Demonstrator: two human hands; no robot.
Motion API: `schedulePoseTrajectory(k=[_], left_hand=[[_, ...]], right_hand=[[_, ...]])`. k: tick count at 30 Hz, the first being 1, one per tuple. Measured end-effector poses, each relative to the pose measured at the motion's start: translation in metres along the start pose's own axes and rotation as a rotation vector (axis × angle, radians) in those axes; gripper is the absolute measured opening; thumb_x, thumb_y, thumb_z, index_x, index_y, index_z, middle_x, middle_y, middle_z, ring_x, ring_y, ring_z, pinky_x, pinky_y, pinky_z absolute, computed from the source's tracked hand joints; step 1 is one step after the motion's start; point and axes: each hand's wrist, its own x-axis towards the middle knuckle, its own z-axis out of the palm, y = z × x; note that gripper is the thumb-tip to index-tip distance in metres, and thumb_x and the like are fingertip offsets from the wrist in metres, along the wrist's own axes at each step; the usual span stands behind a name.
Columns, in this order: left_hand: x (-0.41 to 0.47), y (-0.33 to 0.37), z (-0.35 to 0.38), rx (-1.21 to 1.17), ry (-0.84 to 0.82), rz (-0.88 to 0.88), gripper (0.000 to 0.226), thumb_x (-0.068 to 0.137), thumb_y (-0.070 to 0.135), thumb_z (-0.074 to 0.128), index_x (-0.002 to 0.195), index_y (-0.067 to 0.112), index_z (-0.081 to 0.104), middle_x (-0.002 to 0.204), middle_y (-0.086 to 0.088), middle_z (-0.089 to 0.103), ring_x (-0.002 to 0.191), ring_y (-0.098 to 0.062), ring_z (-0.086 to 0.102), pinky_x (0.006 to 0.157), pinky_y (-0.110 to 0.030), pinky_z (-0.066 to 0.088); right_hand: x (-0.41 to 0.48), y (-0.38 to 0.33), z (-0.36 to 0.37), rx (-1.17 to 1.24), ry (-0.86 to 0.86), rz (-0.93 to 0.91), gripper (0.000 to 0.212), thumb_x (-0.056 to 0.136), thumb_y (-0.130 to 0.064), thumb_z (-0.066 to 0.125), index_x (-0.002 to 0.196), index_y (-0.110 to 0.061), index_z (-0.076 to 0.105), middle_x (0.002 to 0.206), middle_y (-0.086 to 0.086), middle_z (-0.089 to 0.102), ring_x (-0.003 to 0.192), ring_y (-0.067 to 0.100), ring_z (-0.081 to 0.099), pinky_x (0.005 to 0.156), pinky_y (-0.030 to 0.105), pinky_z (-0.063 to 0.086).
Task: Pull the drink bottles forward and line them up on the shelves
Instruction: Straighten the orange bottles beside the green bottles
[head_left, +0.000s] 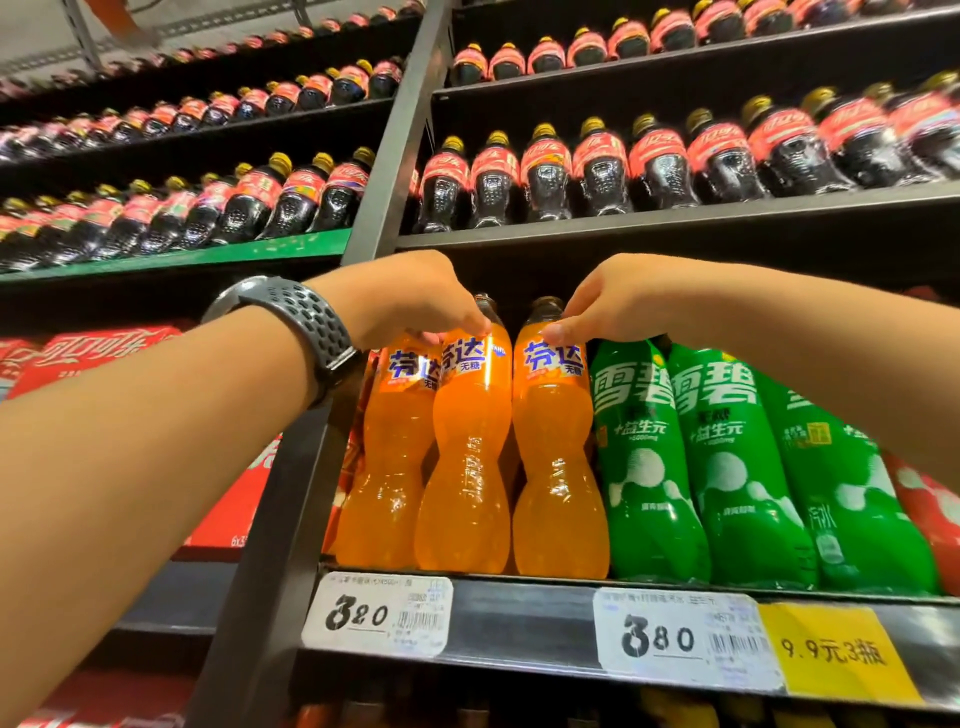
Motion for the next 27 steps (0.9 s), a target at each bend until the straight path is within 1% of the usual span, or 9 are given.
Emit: schedulePoseTrajectory(k=[4, 9, 11, 15, 18, 20, 23, 25, 27], left_hand=[[-0.004, 0.004, 0.003, 0.166, 0.06, 0.039, 0.048, 0.084, 0.041, 0.067, 0.118, 0.007, 0.061, 0.106, -0.007, 0.065, 0.09, -0.019, 0.063, 0.069, -0.028, 0.047], [-0.006, 0.007, 0.0, 0.181, 0.077, 0.045, 0.042, 0.094, 0.037, 0.055, 0.119, 0.004, 0.059, 0.105, -0.008, 0.066, 0.086, -0.019, 0.065, 0.065, -0.027, 0.046], [-0.009, 0.006, -0.009, 0.267, 0.138, 0.1, 0.031, 0.095, 0.024, 0.052, 0.117, 0.006, 0.063, 0.107, -0.01, 0.068, 0.097, -0.024, 0.064, 0.08, -0.034, 0.05], [-0.011, -0.008, -0.023, 0.38, 0.356, 0.22, 0.032, 0.091, 0.015, 0.055, 0.122, 0.017, 0.062, 0.125, -0.007, 0.06, 0.116, -0.024, 0.054, 0.092, -0.033, 0.043], [-0.02, -0.023, -0.019, 0.288, 0.589, 0.43, 0.029, 0.091, 0.015, 0.052, 0.119, 0.014, 0.061, 0.123, -0.006, 0.059, 0.116, -0.021, 0.051, 0.098, -0.03, 0.039], [-0.033, -0.039, -0.017, 0.156, 0.716, 0.501, 0.028, 0.092, 0.011, 0.049, 0.117, 0.012, 0.06, 0.119, -0.003, 0.059, 0.112, -0.016, 0.051, 0.095, -0.018, 0.033], [-0.05, -0.086, -0.015, -0.166, 0.748, 0.26, 0.027, 0.093, 0.004, 0.043, 0.109, 0.016, 0.061, 0.112, -0.002, 0.063, 0.101, -0.017, 0.057, 0.093, -0.023, 0.042], [-0.059, -0.115, -0.009, -0.339, 0.598, 0.055, 0.027, 0.093, -0.002, 0.045, 0.1, 0.018, 0.062, 0.109, -0.008, 0.066, 0.092, -0.021, 0.062, 0.085, -0.028, 0.05], [-0.064, -0.127, -0.003, -0.459, 0.401, 0.022, 0.025, 0.092, -0.002, 0.054, 0.107, 0.014, 0.065, 0.109, -0.006, 0.068, 0.095, -0.019, 0.065, 0.084, -0.028, 0.053]], right_hand=[[0.0, -0.004, 0.0, -0.01, 0.018, 0.037, 0.072, 0.07, -0.071, 0.063, 0.117, -0.016, 0.064, 0.112, 0.006, 0.063, 0.098, 0.025, 0.059, 0.086, 0.037, 0.05], [0.001, -0.004, 0.006, -0.028, 0.025, 0.01, 0.069, 0.072, -0.067, 0.064, 0.113, -0.012, 0.065, 0.108, 0.006, 0.065, 0.097, 0.023, 0.059, 0.083, 0.036, 0.05], [-0.001, -0.004, 0.006, -0.029, 0.08, -0.012, 0.071, 0.074, -0.067, 0.062, 0.116, -0.01, 0.062, 0.111, 0.008, 0.064, 0.1, 0.024, 0.059, 0.086, 0.037, 0.05], [-0.013, -0.016, 0.013, -0.057, 0.308, -0.338, 0.064, 0.081, -0.059, 0.06, 0.13, -0.019, 0.053, 0.128, 0.001, 0.057, 0.119, 0.02, 0.048, 0.096, 0.038, 0.044], [-0.03, -0.037, 0.033, -0.138, 0.312, -0.545, 0.067, 0.078, -0.064, 0.057, 0.131, -0.022, 0.051, 0.133, -0.002, 0.051, 0.124, 0.019, 0.039, 0.1, 0.041, 0.04], [-0.04, -0.047, 0.051, -0.195, 0.313, -0.596, 0.068, 0.079, -0.065, 0.056, 0.132, -0.023, 0.05, 0.136, -0.003, 0.048, 0.127, 0.019, 0.037, 0.104, 0.041, 0.036], [-0.041, -0.051, 0.065, -0.195, 0.327, -0.614, 0.055, 0.086, -0.055, 0.054, 0.132, -0.024, 0.049, 0.138, -0.004, 0.046, 0.13, 0.019, 0.035, 0.104, 0.04, 0.031], [-0.029, -0.055, 0.06, -0.152, 0.341, -0.593, 0.041, 0.091, -0.041, 0.049, 0.129, -0.023, 0.052, 0.137, -0.004, 0.048, 0.129, 0.019, 0.035, 0.104, 0.041, 0.03], [-0.011, -0.063, 0.049, -0.12, 0.296, -0.547, 0.034, 0.093, -0.028, 0.045, 0.125, -0.021, 0.056, 0.132, -0.001, 0.052, 0.126, 0.021, 0.036, 0.102, 0.043, 0.031]])
